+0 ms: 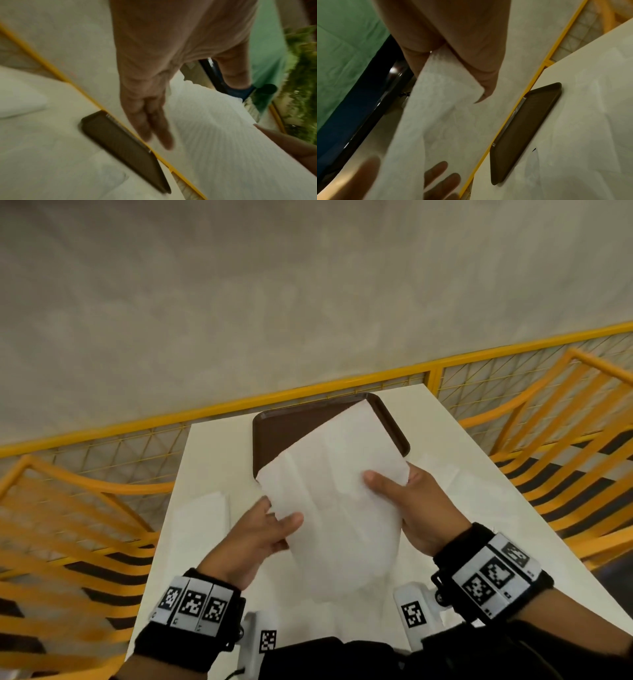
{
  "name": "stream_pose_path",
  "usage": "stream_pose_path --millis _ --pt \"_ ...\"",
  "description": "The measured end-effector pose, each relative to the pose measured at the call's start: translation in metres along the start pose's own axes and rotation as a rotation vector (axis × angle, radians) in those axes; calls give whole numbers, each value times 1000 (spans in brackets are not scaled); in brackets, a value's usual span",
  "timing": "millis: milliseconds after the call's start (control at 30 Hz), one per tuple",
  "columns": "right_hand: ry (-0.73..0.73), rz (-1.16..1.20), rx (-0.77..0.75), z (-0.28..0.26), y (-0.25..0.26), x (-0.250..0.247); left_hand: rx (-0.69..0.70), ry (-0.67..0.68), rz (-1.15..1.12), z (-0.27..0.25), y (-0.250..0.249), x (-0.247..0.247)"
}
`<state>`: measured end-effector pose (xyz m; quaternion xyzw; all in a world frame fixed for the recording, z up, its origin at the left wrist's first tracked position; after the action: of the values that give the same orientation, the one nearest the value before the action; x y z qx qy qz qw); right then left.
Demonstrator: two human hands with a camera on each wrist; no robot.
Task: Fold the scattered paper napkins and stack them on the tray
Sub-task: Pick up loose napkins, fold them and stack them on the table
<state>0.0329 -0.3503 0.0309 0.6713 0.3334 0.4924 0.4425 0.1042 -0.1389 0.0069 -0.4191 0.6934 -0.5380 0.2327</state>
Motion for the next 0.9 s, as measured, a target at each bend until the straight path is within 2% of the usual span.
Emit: stream_pose_path --millis 67,133,233,300,500,700,800,900 --pt "-29 3 14 1 -4 -4 -32 40 -16 1 11 2" --pt "-67 -77 14 2 -7 -11 -11 -7 -26 5 15 -2" --pt "-91 -458 -70 2 -5 -22 60 -112 -38 9 14 -14" --pt "-64 -620 -87 2 -3 -29 99 -155 -32 10 10 -23" --pt "70 -366 51 2 -11 -40 162 -105 -18 8 5 -34" --pt "15 -256 185 6 -20 -43 156 -108 126 7 1 -41" --pt "34 -337 155 8 -22 -44 175 -69 155 1 -7 -42" --pt "3 -594 53 10 -20 -44 190 -52 171 -2 -10 -43"
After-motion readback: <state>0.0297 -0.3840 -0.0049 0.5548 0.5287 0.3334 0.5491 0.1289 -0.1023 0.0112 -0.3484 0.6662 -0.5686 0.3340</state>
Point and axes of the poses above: each hand's wrist, its own z-axis towards the middle knuckle, its own x-axis out of the palm, y = z × x, the point moved 4 cm from there along z, towards the middle knuckle, and after that the axes turned 1 degree about -y, right-handed, at the moved point
